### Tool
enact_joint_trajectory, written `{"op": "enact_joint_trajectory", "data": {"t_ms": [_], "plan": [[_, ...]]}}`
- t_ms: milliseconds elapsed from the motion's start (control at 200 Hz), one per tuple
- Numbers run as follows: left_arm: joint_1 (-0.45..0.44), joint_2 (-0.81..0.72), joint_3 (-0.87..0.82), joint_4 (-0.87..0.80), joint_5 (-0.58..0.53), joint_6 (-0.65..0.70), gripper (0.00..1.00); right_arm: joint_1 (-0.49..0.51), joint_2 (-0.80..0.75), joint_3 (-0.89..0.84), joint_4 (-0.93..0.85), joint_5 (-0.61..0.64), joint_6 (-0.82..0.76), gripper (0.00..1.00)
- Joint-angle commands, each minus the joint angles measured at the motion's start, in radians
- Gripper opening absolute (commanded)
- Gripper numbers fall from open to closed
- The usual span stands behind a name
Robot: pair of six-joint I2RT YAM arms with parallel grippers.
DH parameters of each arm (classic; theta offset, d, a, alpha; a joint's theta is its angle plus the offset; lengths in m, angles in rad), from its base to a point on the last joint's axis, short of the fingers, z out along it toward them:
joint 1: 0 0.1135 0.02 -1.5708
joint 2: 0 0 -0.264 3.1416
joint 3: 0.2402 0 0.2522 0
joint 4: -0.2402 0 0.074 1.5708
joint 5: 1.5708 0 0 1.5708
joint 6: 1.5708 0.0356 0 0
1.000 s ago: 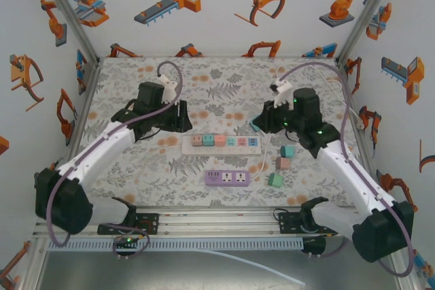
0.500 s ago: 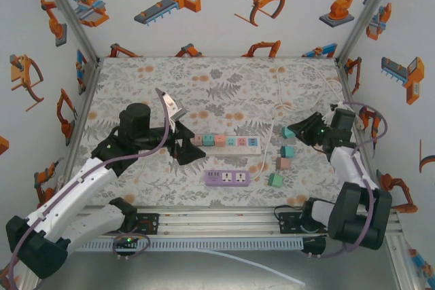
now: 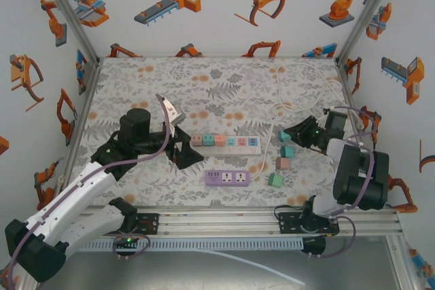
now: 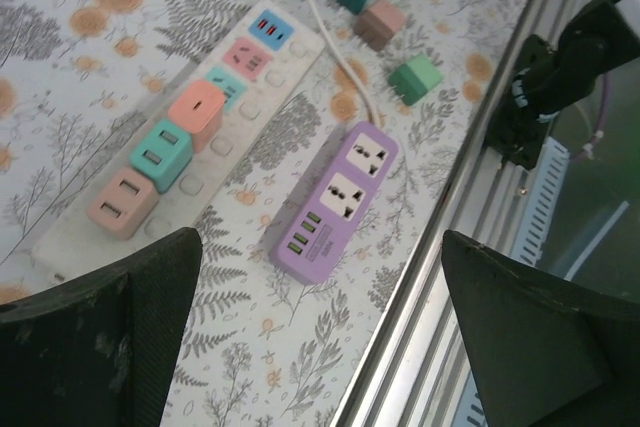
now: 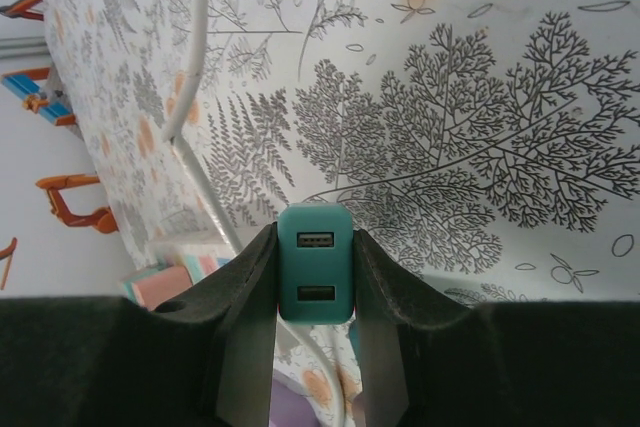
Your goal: Pull the plug off the socket
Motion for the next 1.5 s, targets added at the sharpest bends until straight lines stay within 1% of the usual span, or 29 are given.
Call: {"op": "enact_joint_trajectory", "data": {"t_ms": [0,80,230,521,701,816,906,986,1092,1167,1227,1312,1377,1477,1497], "plan": [[-0.003,0.025,0.038,-0.075,-0.095,0.023,0.97,-0.006,0.009,-0.012,-0.017,-0.002,-0.066,0.10],[-0.003,0.039,0.045,-0.080,-0.094,0.017,0.97,-0.007,0.013,-0.010,-0.051,0.015,-0.088,0.18],[-0.003,0.040,0.041,-0.062,-0.107,0.010,0.97,-0.006,0.005,-0.008,-0.103,0.058,-0.116,0.27],[-0.003,0.052,0.048,-0.090,-0.170,0.002,0.97,-0.006,-0.028,0.007,-0.193,0.150,-0.162,0.37],[-0.003,0.057,0.048,-0.082,-0.186,-0.003,0.97,-0.006,-0.056,0.011,-0.215,0.160,-0.185,0.43],[-0.003,0.058,0.047,-0.084,-0.206,-0.009,0.97,-0.007,-0.088,0.012,-0.224,0.171,-0.188,0.45],[0.005,0.060,0.049,-0.092,-0.260,-0.067,0.97,-0.007,-0.139,0.017,-0.245,0.193,-0.189,0.46],[0.034,0.066,0.053,-0.096,-0.272,-0.114,0.97,-0.006,-0.208,0.026,-0.273,0.219,-0.187,0.46],[0.076,0.073,0.053,-0.088,-0.269,-0.159,0.97,0.004,-0.317,0.035,-0.281,0.220,-0.188,0.46],[0.109,0.085,0.055,-0.086,-0.271,-0.186,0.97,0.039,-0.393,0.056,-0.289,0.217,-0.214,0.46],[0.133,0.098,0.058,-0.083,-0.268,-0.211,0.97,0.095,-0.448,0.076,-0.295,0.225,-0.256,0.46],[0.162,0.124,0.061,-0.078,-0.264,-0.245,0.97,0.210,-0.509,0.099,-0.277,0.249,-0.339,0.47],[0.183,0.151,0.070,-0.074,-0.267,-0.266,0.97,0.294,-0.524,0.120,-0.262,0.256,-0.411,0.47],[0.211,0.204,0.097,-0.079,-0.282,-0.305,1.00,0.437,-0.513,0.153,-0.247,0.246,-0.588,0.47],[0.216,0.216,0.106,-0.085,-0.287,-0.309,0.99,0.470,-0.509,0.158,-0.244,0.246,-0.633,0.47]]}}
